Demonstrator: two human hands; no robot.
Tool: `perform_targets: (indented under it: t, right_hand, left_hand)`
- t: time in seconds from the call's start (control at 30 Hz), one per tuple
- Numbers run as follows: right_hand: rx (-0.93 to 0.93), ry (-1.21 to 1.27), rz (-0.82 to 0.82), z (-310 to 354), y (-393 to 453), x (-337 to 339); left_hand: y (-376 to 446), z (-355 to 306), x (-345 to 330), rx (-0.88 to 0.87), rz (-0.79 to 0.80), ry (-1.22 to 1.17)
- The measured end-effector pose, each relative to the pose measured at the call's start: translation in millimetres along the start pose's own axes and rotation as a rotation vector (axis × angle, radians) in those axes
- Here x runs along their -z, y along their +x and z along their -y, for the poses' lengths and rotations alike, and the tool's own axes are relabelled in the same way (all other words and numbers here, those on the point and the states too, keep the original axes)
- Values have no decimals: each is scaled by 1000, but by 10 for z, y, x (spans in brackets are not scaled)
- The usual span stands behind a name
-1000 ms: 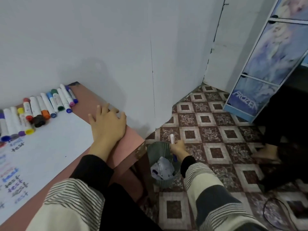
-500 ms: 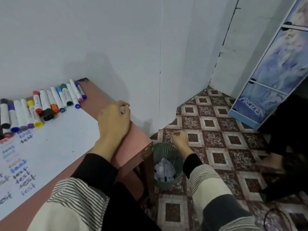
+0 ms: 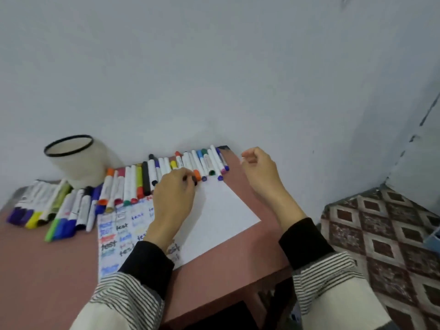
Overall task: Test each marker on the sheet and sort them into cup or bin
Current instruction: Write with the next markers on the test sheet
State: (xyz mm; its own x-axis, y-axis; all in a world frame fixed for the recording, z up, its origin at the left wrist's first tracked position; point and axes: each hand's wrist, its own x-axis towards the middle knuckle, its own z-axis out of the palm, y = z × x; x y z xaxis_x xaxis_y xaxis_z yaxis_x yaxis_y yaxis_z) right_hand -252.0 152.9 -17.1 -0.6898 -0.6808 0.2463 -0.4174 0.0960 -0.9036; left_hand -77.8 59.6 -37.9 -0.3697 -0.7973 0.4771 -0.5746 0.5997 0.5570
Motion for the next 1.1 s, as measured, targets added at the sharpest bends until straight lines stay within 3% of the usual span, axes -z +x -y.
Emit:
perform_targets:
  t: [0.2,0.5,0.8,1.1]
  right_hand:
    - [52,-207,97,87,79,-908]
    - [228,-429,-42,51,129,-1337]
    - [289,-527,-31,-31,274,-1395]
    - [314,-553,-9,-42,312,-1396]
  left_hand:
    - [29,853,569,44,-36,117]
    - [107,1273,661,-39,-48,186]
    - [131,1309,528,-10,236,469]
    - [122,1247,579,55,331,572]
